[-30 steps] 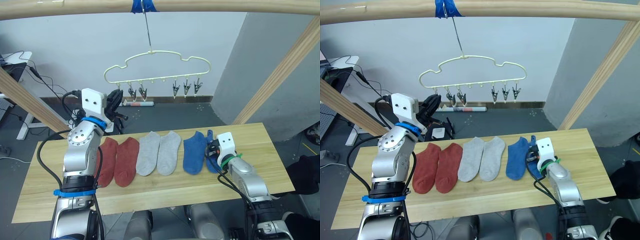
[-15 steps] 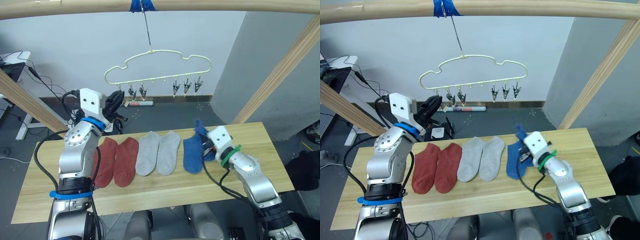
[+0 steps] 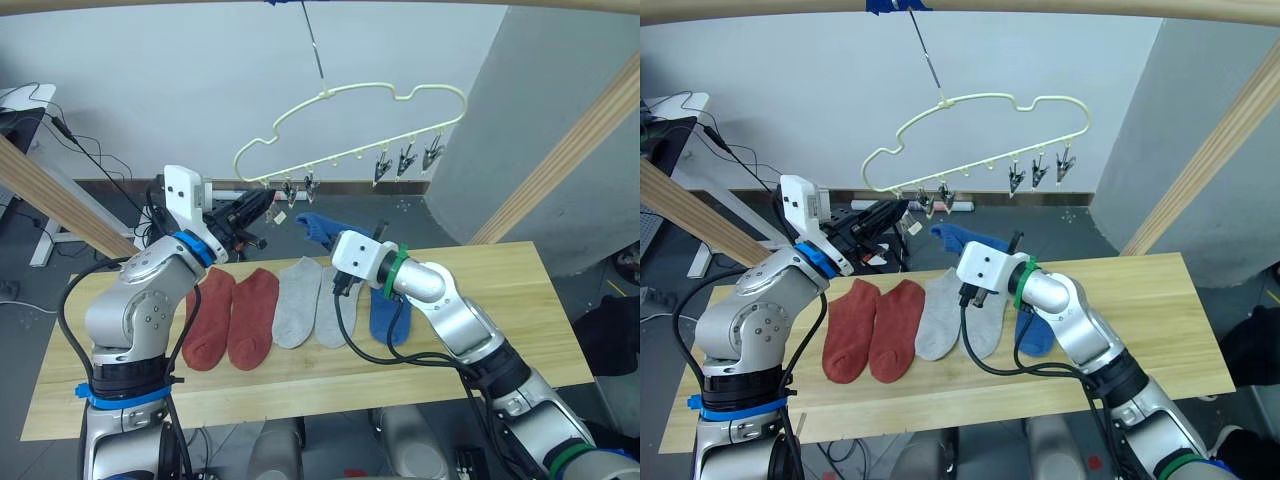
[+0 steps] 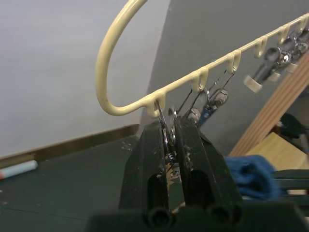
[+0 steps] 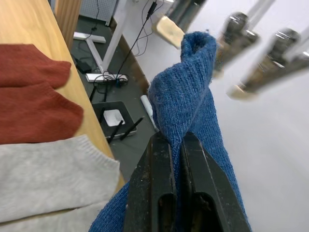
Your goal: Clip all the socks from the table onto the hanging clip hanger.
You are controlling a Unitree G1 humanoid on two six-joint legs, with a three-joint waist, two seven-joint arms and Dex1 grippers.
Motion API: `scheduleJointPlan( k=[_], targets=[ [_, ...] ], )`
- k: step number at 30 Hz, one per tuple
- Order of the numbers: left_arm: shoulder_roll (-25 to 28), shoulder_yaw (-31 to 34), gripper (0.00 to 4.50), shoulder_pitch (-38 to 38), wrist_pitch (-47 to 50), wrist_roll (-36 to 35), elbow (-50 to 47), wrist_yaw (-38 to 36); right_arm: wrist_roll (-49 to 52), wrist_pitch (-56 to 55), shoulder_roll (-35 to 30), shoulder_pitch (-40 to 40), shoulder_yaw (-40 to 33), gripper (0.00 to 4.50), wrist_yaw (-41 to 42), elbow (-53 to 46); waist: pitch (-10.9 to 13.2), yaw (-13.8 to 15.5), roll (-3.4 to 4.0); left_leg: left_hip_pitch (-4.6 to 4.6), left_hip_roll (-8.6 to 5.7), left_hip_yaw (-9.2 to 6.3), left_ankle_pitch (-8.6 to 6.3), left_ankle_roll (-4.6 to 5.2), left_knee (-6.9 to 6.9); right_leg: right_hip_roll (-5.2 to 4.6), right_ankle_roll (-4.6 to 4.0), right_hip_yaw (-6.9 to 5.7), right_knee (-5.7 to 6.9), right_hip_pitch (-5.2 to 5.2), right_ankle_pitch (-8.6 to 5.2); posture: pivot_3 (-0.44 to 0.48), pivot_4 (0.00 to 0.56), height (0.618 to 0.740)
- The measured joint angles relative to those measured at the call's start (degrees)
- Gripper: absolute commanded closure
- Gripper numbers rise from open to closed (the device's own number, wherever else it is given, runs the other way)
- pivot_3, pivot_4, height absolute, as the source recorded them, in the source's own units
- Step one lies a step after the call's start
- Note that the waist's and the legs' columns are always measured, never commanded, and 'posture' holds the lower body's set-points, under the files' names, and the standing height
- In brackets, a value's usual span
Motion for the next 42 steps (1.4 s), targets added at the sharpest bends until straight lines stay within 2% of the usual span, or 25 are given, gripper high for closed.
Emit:
scheduleJointPlan(
  k=[13, 42],
  targets=[
    [-0.65, 0.42, 4.5, -0.33, 0.84, -1.24, -0.52, 2.82, -5.41, -2.2, 4.53, -1.17, 1.33, 4.49, -2.73, 5.31, 0.0, 0.02, 0.0, -0.15, -0.2, 0.1, 0.01, -0.01, 0.02, -0.3, 0.04, -0.01, 0.04, -0.16, 0.03, -0.175, 0.306, 0.74],
    [-2.36, 0.09, 4.5, -0.02, -0.03, -1.38, -0.64, 4.73, -6.09, -1.99, 8.04, -2.49, 1.12, 4.49, -2.71, 6.84, -0.01, -0.08, -0.01, -0.14, -0.2, 0.11, 0.02, -0.03, 0.07, -0.3, 0.05, -0.01, 0.12, -0.15, 0.04, -0.169, 0.294, 0.74]
  ],
)
